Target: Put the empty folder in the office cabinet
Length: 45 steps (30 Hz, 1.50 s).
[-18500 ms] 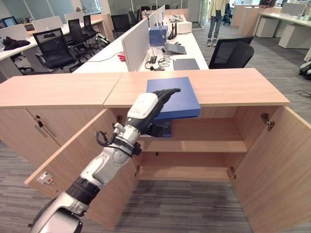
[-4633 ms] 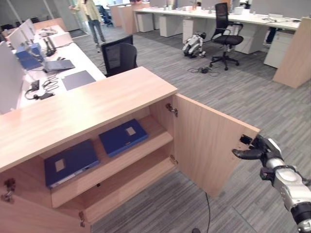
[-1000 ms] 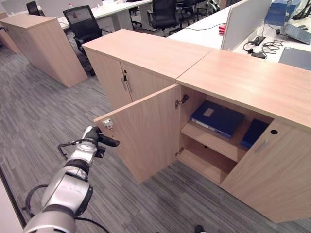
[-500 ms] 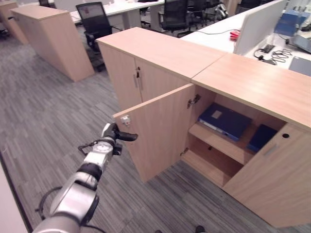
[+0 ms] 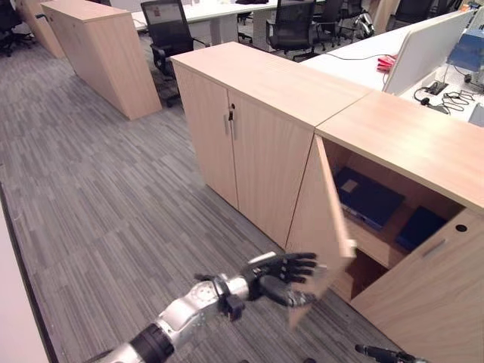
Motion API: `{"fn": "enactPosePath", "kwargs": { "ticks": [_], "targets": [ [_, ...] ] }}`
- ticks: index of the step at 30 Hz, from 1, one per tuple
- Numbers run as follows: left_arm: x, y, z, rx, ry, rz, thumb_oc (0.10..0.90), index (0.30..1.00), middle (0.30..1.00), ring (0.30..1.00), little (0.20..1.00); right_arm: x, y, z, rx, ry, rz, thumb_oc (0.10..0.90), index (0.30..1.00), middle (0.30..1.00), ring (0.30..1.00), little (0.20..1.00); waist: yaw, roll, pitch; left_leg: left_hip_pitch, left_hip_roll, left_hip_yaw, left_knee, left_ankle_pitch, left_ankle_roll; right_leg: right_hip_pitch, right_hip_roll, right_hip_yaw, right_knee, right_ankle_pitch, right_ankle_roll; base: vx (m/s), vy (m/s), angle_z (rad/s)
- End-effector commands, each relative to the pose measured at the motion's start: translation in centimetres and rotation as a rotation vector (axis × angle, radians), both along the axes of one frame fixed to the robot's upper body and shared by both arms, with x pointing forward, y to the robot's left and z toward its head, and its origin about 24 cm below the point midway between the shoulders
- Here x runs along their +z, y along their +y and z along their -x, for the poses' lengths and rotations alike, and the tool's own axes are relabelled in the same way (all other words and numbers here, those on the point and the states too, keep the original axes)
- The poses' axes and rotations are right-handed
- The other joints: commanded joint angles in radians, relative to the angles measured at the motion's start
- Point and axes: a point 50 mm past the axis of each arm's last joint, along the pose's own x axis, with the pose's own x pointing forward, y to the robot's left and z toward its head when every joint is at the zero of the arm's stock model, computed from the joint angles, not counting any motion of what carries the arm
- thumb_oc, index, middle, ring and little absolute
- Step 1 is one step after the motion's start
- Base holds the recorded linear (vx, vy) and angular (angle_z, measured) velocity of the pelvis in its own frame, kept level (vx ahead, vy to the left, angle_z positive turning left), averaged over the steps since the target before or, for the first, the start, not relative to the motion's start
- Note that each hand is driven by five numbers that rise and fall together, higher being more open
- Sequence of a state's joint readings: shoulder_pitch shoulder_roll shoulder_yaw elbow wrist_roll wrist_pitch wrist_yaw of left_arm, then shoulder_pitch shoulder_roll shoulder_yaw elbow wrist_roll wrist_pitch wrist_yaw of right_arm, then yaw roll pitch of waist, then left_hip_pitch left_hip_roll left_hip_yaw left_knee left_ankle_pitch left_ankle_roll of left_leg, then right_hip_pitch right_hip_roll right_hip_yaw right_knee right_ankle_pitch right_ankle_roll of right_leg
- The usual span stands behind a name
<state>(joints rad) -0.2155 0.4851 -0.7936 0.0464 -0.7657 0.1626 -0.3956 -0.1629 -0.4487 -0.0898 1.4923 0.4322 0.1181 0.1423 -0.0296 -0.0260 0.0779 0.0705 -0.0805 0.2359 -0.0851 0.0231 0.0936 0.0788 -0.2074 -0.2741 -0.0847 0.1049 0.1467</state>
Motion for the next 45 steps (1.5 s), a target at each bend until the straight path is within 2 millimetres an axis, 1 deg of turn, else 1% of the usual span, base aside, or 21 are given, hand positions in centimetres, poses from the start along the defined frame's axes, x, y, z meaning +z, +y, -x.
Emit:
{"fn": "enactPosePath", "kwargs": {
  "ticks": [1,2,3,4,5,8,9,12,15,19,21,22,23,24,25,29,33,34,40,42,45],
  "targets": [
    [6.0,-2.6,-2.3,-0.035,-0.172,0.252,0.8,0.9,0.9,0.9,0.9,2.6,-4.3,-0.7,0.028,0.009,0.143,0.8,0.9,0.9,0.9,0.9,0.021,0.037,0.008,0.02,0.022,-0.062,-0.002,-0.107,-0.056,-0.025,0.023,-0.055,0.079,-0.042,0.028,-0.04,-0.072,0.12],
    [6.0,-2.6,-2.3,-0.035,-0.172,0.252,0.8,0.9,0.9,0.9,0.9,2.6,-4.3,-0.8,0.028,0.009,0.144,0.8,0.9,0.9,0.9,0.9,0.021,0.038,0.007,0.02,0.022,-0.062,-0.002,-0.106,-0.056,-0.026,0.023,-0.055,0.08,-0.042,0.028,-0.06,-0.076,0.16],
    [6.3,-2.9,-2.2,-0.025,-0.174,0.27,0.8,0.9,0.9,0.9,0.9,1.4,-1.3,-2.7,0.128,-0.034,0.114,0.8,0.9,0.9,0.9,0.9,0.021,0.041,0.016,0.02,0.03,-0.049,-0.002,-0.102,-0.057,-0.038,0.022,-0.06,0.099,-0.034,0.029,-0.11,-0.045,0.13],
    [6.4,-3.0,-2.4,-0.042,-0.169,0.268,0.8,0.9,0.9,0.9,0.9,1.3,0.0,-4.6,0.177,-0.065,0.083,0.8,0.9,0.9,0.9,0.9,0.019,0.04,0.024,0.005,0.039,-0.026,-0.002,-0.09,-0.063,-0.071,0.015,-0.07,0.126,-0.013,0.032,-0.15,-0.084,-0.09],
    [6.7,-2.9,-2.4,-0.058,-0.182,0.274,0.8,0.9,0.9,0.9,0.9,1.6,0.2,-5.6,0.22,-0.098,0.084,0.8,0.9,0.9,0.9,0.9,0.019,0.043,0.031,0.001,0.053,-0.004,-0.002,-0.089,-0.067,-0.08,0.009,-0.093,0.14,-0.018,0.034,-0.17,-0.109,-0.56],
    [5.6,-2.3,-2.2,-0.044,-0.162,0.239,0.8,0.9,0.9,0.9,0.9,1.5,0.3,-5.7,0.301,-0.089,0.101,0.8,0.9,0.9,0.9,0.9,0.021,0.039,0.034,0.002,0.083,0.039,-0.002,-0.099,-0.086,-0.065,-0.007,-0.156,0.137,-0.036,0.035,-0.02,-0.167,-1.0],
    [4.8,-2.1,-2.0,-0.068,-0.142,0.201,0.8,0.9,0.9,0.9,0.9,1.5,-0.1,-5.0,0.326,-0.032,0.109,0.8,0.9,0.9,0.9,0.9,0.014,0.02,0.023,0.018,0.104,0.07,-0.002,-0.096,-0.094,-0.057,0.011,-0.137,0.114,-0.057,0.019,0.02,-0.306,-0.99],
    [3.7,-0.5,-2.7,0.056,-0.093,0.209,0.8,0.9,0.9,0.9,0.9,0.5,-0.4,-1.2,0.349,0.084,0.113,0.8,0.9,0.9,0.9,0.9,-0.016,0.003,0.004,0.055,0.142,0.104,-0.001,-0.09,-0.116,-0.037,0.073,-0.071,0.066,-0.075,-0.007,0.05,-0.336,-0.61],
    [3.3,0.5,-3.2,0.13,-0.097,0.192,0.8,0.9,0.9,0.9,0.9,0.3,-0.7,0.0,0.336,0.12,0.119,0.8,0.9,0.9,0.9,0.9,-0.031,0.0,0.002,0.063,0.17,0.122,0.024,-0.087,-0.128,-0.028,0.105,-0.044,0.059,-0.092,-0.025,0.03,-0.23,-0.5],
    [2.7,3.0,-3.9,0.289,-0.089,0.164,0.8,0.9,0.9,0.9,0.9,0.1,-0.9,1.5,0.326,0.161,0.12,0.8,0.9,0.9,0.9,0.9,-0.047,-0.017,0.008,0.024,0.243,0.168,0.228,-0.14,-0.139,-0.023,0.156,0.005,0.083,-0.143,-0.071,0.02,-0.254,-0.66],
    [2.2,4.5,-4.2,0.396,-0.078,0.154,0.8,0.9,0.9,0.9,0.9,0.3,-1.2,1.1,0.314,0.147,0.132,0.8,0.9,0.9,0.9,0.9,-0.032,-0.019,0.023,-0.013,0.267,0.133,0.33,-0.109,-0.14,-0.025,0.179,0.041,0.107,-0.166,-0.095,-0.01,-0.188,-0.87],
    [1.8,5.4,-4.1,0.453,-0.073,0.137,0.8,0.9,0.9,0.9,0.9,0.5,-1.5,0.9,0.311,0.138,0.141,0.8,0.9,0.9,0.9,0.9,-0.019,-0.016,0.028,-0.041,0.248,0.072,0.343,-0.096,-0.133,-0.03,0.189,0.059,0.117,-0.174,-0.102,-0.03,-0.099,-0.66],
    [1.8,5.4,-4.1,0.453,-0.073,0.137,0.8,0.9,0.9,0.9,0.9,0.5,-1.5,0.9,0.311,0.138,0.141,0.8,0.9,0.9,0.9,0.9,-0.019,-0.016,0.028,-0.041,0.248,0.072,0.343,-0.096,-0.133,-0.03,0.189,0.059,0.117,-0.174,-0.102,-0.07,-0.105,-0.8],
    [1.5,6.1,-3.8,0.493,-0.074,0.131,0.8,0.9,0.9,0.9,0.9,0.7,-1.6,0.4,0.314,0.121,0.146,0.8,0.9,0.9,0.9,0.9,-0.003,-0.025,0.03,-0.083,0.197,-0.016,0.313,-0.103,-0.104,-0.038,0.186,0.08,0.116,-0.165,-0.109,-0.05,-0.077,-0.57],
    [1.5,6.7,-3.8,0.524,-0.087,0.118,0.8,0.9,0.9,0.9,0.9,0.6,-1.4,0.2,0.322,0.114,0.144,0.8,0.9,0.9,0.9,0.9,0.006,-0.029,0.035,-0.101,0.173,-0.057,0.322,-0.112,-0.102,-0.039,0.191,0.104,0.117,-0.161,-0.11,-0.04,-0.092,-0.65],
    [0.9,8.7,-3.5,0.632,-0.128,0.057,0.8,0.9,0.9,0.9,0.9,-0.2,0.1,0.3,0.347,0.106,0.105,0.8,0.9,0.9,0.9,0.9,0.021,-0.035,0.025,-0.098,0.129,-0.115,0.31,-0.128,-0.099,-0.033,0.209,0.153,0.11,-0.154,-0.115,0.05,-0.028,-0.5],
    [0.3,10.0,-3.1,0.716,-0.146,-0.001,0.8,0.9,0.9,0.9,0.9,-0.7,1.6,-0.4,0.386,0.073,0.072,0.8,0.9,0.9,0.9,0.9,0.042,-0.032,0.035,-0.155,0.043,-0.23,0.317,-0.121,-0.105,-0.033,0.215,0.198,0.113,-0.138,-0.114,0.01,0.05,-0.32],
    [0.2,10.5,-3.1,0.737,-0.161,-0.02,0.8,0.9,0.9,0.9,0.9,-0.9,2.0,-0.3,0.396,0.074,0.055,0.8,0.9,0.9,0.9,0.9,0.044,-0.023,0.026,-0.113,0.035,-0.244,0.254,-0.12,-0.098,-0.027,0.228,0.22,0.106,-0.136,-0.112,0.02,0.064,-0.39],
    [0.1,11.5,-3.6,0.798,-0.209,-0.079,0.8,0.9,0.9,0.9,0.9,-1.4,2.5,1.1,0.384,0.097,0.026,0.8,0.9,0.9,0.9,0.9,0.031,-0.011,-0.011,-0.029,0.036,-0.213,0.117,-0.097,-0.082,-0.01,0.228,0.232,0.07,-0.122,-0.1,0.06,0.101,-0.27],
    [1.1,12.2,-5.2,0.823,-0.31,-0.156,0.8,0.9,0.9,0.9,0.9,-1.7,3.0,1.9,0.398,0.115,0.006,0.8,0.9,0.9,0.9,0.9,0.016,-0.005,-0.032,0.009,0.035,-0.195,0.043,-0.08,-0.078,-0.008,0.225,0.24,0.055,-0.112,-0.088,0.04,0.102,-0.2],
    [2.7,12.5,-8.0,0.851,-0.418,-0.233,0.8,0.9,0.9,0.9,0.9,-1.6,3.1,1.2,0.422,0.097,0.013,0.8,0.9,0.9,0.9,0.9,-0.002,-0.001,-0.047,0.037,0.034,-0.173,-0.002,-0.072,-0.076,-0.005,0.225,0.254,0.047,-0.106,-0.081,0.02,0.07,-0.12]
  ]
}}
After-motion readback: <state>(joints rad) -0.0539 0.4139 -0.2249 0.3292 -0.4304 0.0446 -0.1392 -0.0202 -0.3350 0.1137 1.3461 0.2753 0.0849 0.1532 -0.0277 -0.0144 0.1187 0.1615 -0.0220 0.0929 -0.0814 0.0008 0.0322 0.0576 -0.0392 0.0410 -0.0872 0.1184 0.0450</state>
